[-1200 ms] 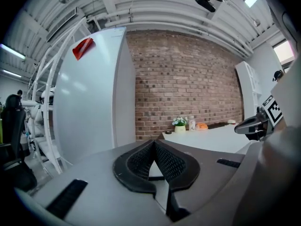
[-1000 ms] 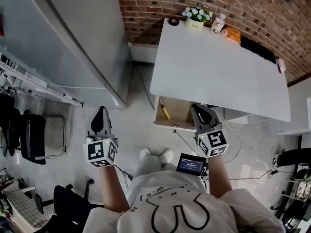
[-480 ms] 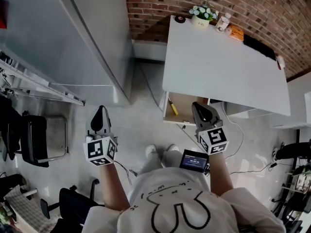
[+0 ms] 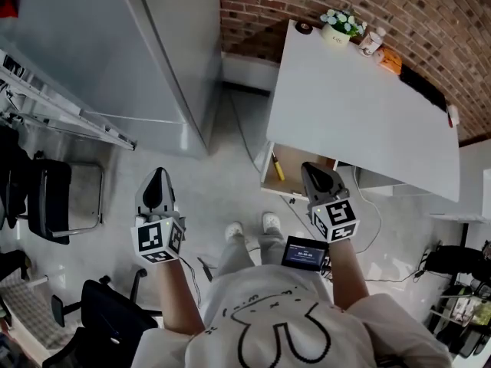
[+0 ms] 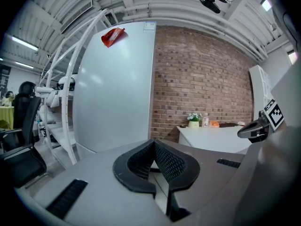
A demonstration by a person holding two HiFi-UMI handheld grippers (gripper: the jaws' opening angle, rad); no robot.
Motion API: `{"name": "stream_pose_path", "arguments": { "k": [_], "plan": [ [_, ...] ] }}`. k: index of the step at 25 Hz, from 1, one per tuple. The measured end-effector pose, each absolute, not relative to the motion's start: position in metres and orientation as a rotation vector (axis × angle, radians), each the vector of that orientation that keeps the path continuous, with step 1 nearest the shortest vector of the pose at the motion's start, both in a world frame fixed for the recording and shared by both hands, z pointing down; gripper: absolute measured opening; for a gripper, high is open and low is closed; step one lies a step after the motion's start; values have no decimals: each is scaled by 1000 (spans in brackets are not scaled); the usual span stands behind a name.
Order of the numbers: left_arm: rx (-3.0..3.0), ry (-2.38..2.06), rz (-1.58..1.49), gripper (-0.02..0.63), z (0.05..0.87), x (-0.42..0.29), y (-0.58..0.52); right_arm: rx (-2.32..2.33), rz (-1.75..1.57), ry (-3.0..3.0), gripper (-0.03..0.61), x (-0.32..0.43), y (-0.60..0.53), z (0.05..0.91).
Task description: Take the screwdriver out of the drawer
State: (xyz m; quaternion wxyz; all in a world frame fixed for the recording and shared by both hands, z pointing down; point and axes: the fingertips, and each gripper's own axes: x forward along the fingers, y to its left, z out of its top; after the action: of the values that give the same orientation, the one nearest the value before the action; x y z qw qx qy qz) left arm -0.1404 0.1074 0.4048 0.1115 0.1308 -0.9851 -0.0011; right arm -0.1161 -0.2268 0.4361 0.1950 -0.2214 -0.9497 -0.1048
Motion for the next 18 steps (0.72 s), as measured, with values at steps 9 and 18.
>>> {"name": "stream_pose_path", "arguments": {
  "k": [9,18],
  "plan": [
    [250,-2816,-50,12,463,-128,107,-747,-311,-2548,21,-131,-231,482],
    [201,-2778,-111,12,523,-127,106,-755,-261,-2490,23,-142,-239,543]
  ]
}}
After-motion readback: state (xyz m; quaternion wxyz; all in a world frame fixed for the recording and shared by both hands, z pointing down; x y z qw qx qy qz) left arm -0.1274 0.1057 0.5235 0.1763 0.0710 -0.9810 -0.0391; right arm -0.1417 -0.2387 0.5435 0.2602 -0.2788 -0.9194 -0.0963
